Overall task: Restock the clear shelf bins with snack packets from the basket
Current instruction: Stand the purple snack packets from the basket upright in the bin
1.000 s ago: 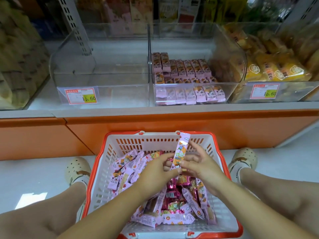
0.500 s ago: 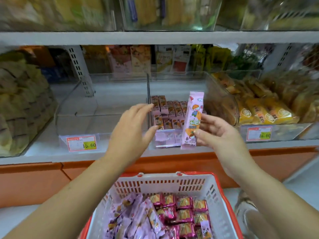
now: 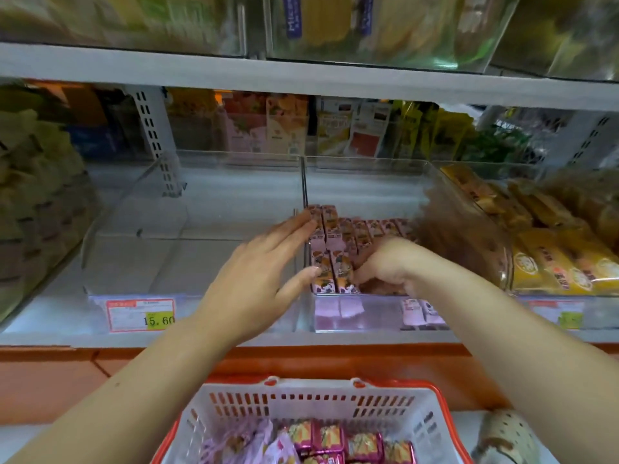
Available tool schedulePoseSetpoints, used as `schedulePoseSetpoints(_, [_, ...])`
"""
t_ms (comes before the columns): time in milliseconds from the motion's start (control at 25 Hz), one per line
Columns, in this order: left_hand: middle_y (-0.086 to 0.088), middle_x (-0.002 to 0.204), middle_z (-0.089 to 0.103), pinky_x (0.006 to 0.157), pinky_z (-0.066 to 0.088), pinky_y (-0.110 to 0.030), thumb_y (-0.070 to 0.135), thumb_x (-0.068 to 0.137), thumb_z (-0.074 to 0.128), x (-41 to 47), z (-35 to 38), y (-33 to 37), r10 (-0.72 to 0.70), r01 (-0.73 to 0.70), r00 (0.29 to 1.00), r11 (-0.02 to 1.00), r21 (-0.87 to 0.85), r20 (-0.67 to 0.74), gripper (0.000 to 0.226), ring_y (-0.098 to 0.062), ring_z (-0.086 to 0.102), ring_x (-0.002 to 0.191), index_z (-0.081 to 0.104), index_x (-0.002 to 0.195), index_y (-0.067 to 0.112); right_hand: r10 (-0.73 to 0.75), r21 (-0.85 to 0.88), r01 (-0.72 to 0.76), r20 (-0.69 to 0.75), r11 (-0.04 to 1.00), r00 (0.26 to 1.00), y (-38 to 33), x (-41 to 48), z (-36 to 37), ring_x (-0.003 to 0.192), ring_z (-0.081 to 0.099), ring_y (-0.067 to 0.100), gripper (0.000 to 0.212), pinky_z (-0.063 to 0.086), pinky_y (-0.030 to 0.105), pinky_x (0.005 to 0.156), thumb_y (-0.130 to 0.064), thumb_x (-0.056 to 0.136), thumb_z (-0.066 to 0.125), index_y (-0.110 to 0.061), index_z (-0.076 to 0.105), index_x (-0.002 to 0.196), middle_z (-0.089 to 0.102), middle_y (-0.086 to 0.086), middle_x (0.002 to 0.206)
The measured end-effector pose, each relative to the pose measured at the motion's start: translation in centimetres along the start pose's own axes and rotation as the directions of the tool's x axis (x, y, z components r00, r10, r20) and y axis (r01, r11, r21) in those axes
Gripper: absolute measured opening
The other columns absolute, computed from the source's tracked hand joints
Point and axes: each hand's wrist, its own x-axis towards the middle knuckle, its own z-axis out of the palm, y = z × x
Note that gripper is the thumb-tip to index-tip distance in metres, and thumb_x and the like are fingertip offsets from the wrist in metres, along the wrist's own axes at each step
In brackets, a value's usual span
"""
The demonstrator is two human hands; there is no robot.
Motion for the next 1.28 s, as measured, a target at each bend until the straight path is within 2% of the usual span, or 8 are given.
schedulePoseSetpoints(160, [0.025, 0.149, 0.004, 0.109, 0.021, -0.025, 0.065, 0.088, 0.021, 0.1, -0.1, 0.2, -0.014, 0.014, 1.000, 1.000, 0.000, 0.027, 0.070, -0.005, 0.023, 0.141, 0.017, 0.151, 0.034, 0.017, -0.127, -0.016, 0.008, 0.992, 1.000, -0.3, 0.6, 0.6, 0.093, 0.068, 0.027, 0.034, 0.055, 0.041, 0.089, -0.011, 0.076, 0.079, -0.003, 0.068, 0.107, 0.071, 0.013, 0.100])
schedulePoseSetpoints(320, [0.016, 0.155, 0.019, 0.112, 0.022, -0.029, 0.059, 0.090, 0.034, -0.8, -0.8, 0.9, -0.044, 0.044, 0.999, 0.999, 0.012, 0.001, 0.066, -0.010, 0.026, 0.141, 0.026, 0.149, 0.032, -0.223, -0.360, 0.154, -0.158, 0.920, 0.962, -0.2, -2.1, -0.3, 0.107, 0.060, 0.018, 0.048, 0.049, 0.029, 0.090, -0.027, 0.087, 0.068, -0.015, 0.056, 0.132, 0.063, 0.004, 0.122])
schedulePoseSetpoints(520, [-0.001, 0.114, 0.061, 0.089, 0.041, -0.027, 0.029, 0.089, 0.051, -7.6, -0.4, 3.7, 0.127, -0.128, 0.985, 0.992, 0.001, -0.119, 0.038, -0.018, 0.052, 0.104, 0.060, 0.122, 0.015, -0.416, 0.061, 0.653, -0.725, 0.755, 0.549, 5.2, -10.0, 2.8, 0.074, 0.053, 0.000, 0.022, 0.042, 0.010, 0.067, -0.013, 0.093, 0.055, -0.025, 0.055, 0.111, 0.055, -0.011, 0.086])
schedulePoseSetpoints(600, [0.003, 0.121, 0.058, 0.090, 0.043, -0.028, 0.033, 0.089, 0.048, -11.3, 1.8, 4.5, 0.104, -0.098, 0.983, 0.994, -0.049, 0.151, 0.039, -0.016, 0.052, 0.110, 0.056, 0.126, 0.021, -0.439, 0.040, 0.587, -0.623, 0.809, 0.647, 9.4, -11.3, 7.0, 0.077, 0.051, 0.003, 0.021, 0.040, 0.013, 0.068, -0.010, 0.092, 0.054, -0.027, 0.052, 0.105, 0.053, -0.008, 0.090])
schedulePoseSetpoints(720, [0.004, 0.150, 0.034, 0.106, 0.036, -0.032, 0.035, 0.096, 0.049, -17.7, 6.5, 4.1, -0.069, 0.107, 0.802, 0.994, -0.030, 0.593, 0.051, -0.016, 0.036, 0.136, 0.036, 0.144, 0.028, -0.336, -0.248, 0.334, 0.037, 0.909, 0.941, 16.6, -11.5, 13.9, 0.105, 0.054, 0.011, 0.027, 0.042, 0.025, 0.087, -0.018, 0.095, 0.052, -0.025, 0.054, 0.121, 0.050, -0.006, 0.113])
schedulePoseSetpoints(840, [-0.002, 0.161, 0.008, 0.114, 0.028, -0.038, 0.041, 0.095, 0.051, -23.2, 9.6, 3.9, -0.205, 0.178, 0.582, 0.976, 0.122, 0.787, 0.067, -0.023, 0.019, 0.145, 0.017, 0.152, 0.028, -0.195, -0.405, 0.395, 0.452, 0.824, 0.870, 20.8, -11.3, 19.4, 0.134, 0.035, 0.026, 0.049, 0.034, 0.035, 0.109, -0.024, 0.099, 0.046, -0.027, 0.034, 0.146, 0.030, 0.005, 0.149])
schedulePoseSetpoints(1080, [-0.004, 0.162, 0.001, 0.118, 0.020, -0.043, 0.044, 0.096, 0.047, -26.9, 12.0, 3.4, -0.257, 0.191, 0.543, 0.965, 0.180, 0.800, 0.070, -0.025, 0.006, 0.148, 0.010, 0.153, 0.030, -0.159, -0.427, 0.394, 0.488, 0.814, 0.858, 21.6, -11.0, 24.3, 0.136, 0.036, 0.030, 0.051, 0.036, 0.033, 0.109, -0.021, 0.103, 0.035, -0.016, 0.024, 0.152, -0.012, 0.001, 0.161])
schedulePoseSetpoints(1280, [-0.006, 0.161, 0.006, 0.114, 0.026, -0.046, 0.041, 0.097, 0.047, -25.8, 12.2, 2.8, -0.258, 0.229, 0.537, 0.961, 0.156, 0.803, 0.065, -0.025, 0.013, 0.146, 0.017, 0.152, 0.025, -0.181, -0.327, 0.281, 0.306, 0.902, 0.935, 22.6, -10.7, 24.3, 0.137, 0.036, 0.027, 0.033, 0.028, 0.031, 0.115, -0.019, 0.101, 0.044, -0.006, 0.062, 0.125, 0.026, 0.011, 0.155])
